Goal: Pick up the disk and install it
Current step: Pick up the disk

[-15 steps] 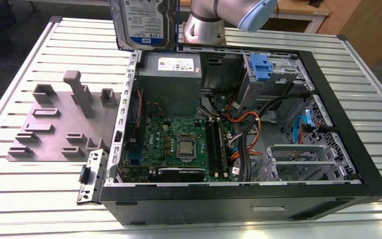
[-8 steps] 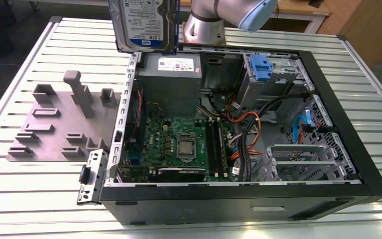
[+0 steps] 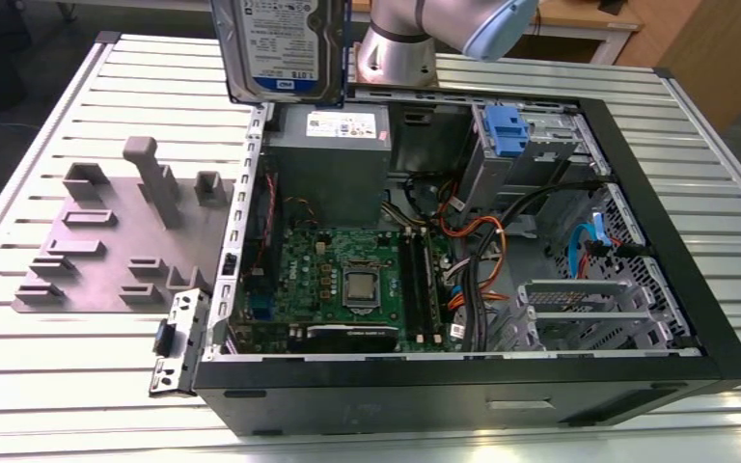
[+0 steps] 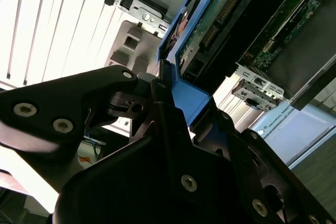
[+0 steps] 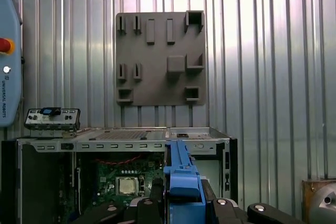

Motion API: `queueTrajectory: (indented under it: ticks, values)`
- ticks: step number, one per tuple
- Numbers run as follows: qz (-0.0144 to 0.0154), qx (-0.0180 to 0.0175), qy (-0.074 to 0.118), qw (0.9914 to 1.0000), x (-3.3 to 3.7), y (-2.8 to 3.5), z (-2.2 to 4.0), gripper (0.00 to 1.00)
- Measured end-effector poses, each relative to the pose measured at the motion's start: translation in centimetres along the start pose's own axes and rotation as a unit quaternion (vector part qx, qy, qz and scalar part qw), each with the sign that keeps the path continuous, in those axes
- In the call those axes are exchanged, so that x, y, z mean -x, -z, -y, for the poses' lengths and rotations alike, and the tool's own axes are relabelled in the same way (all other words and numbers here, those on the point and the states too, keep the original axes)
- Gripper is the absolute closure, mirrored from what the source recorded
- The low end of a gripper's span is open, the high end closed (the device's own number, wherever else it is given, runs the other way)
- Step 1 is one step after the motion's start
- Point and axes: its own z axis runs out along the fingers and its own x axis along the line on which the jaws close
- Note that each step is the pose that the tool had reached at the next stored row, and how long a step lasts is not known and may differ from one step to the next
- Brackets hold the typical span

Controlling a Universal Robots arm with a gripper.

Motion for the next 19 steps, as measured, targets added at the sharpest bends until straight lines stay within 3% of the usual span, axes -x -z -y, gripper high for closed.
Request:
queueTrajectory:
  ticks: [5, 15, 19]
  values:
    - [0.0000, 0.0000, 0.000, 1.00000, -0.05, -0.04, 0.23, 0.63]
    - [0.0000, 0.0000, 0.000, 1.00000, -1.29, -0.10, 0.28, 0.63]
    - [0.0000, 0.0000, 0.000, 1.00000, -1.38, -0.11, 0.29, 0.63]
